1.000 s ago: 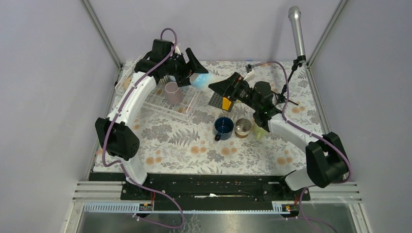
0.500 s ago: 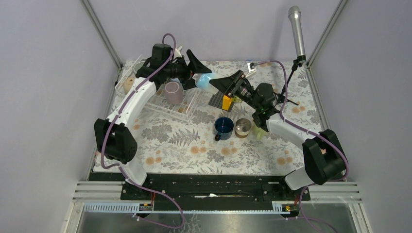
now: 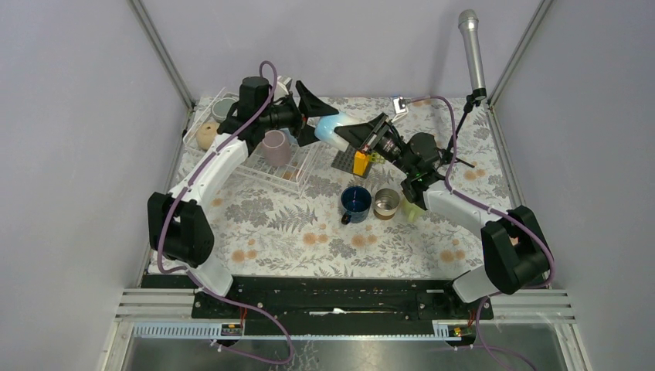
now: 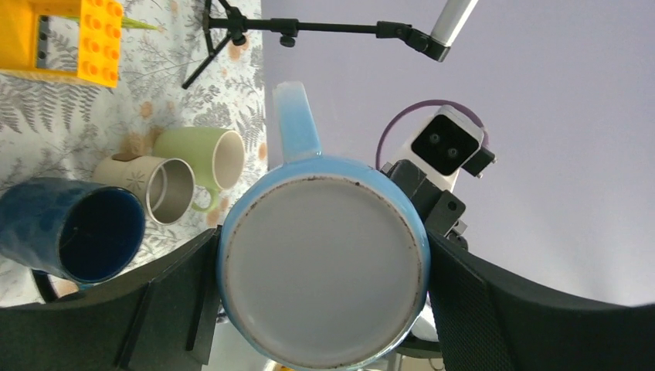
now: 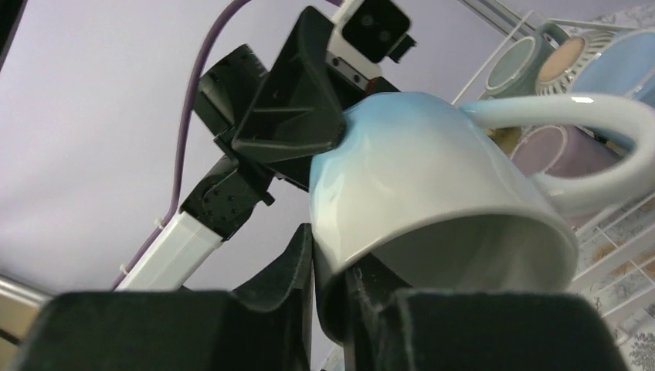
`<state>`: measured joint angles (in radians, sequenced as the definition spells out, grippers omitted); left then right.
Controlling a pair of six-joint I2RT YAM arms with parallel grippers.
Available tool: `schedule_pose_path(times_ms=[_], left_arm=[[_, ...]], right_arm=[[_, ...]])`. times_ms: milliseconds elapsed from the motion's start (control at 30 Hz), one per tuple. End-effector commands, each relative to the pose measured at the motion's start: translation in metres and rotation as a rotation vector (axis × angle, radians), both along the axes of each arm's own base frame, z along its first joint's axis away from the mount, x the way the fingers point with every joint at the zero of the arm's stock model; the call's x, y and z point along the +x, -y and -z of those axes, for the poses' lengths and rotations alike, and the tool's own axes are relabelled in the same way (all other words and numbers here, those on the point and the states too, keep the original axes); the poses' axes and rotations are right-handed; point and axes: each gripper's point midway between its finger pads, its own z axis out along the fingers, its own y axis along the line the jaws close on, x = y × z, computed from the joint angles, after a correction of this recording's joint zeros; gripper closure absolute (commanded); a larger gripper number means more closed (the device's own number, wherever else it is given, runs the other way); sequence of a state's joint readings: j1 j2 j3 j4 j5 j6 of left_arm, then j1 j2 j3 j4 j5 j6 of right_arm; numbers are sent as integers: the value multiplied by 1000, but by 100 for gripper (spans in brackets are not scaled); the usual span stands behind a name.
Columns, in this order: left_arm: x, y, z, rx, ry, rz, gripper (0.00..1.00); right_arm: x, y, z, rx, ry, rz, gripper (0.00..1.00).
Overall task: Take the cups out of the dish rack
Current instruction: Place the cup at the center of the board.
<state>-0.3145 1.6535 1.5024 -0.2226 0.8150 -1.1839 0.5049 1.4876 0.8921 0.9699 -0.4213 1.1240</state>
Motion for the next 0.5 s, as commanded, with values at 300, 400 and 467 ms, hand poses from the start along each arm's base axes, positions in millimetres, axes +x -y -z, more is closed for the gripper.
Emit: schedule_pose_path(times_ms=[300,400,467], left_arm=[[-26,9,-47,-97,203,57,2],[-26,9,-45,-95,219,62,1],[-27,9,-44,-111,224,71,1]], right_arm=[[-14,9,-42,-20,122,47,100],[-12,17,-45,-64,125,98,100],[-13,23,-47,-83,135,131,100]])
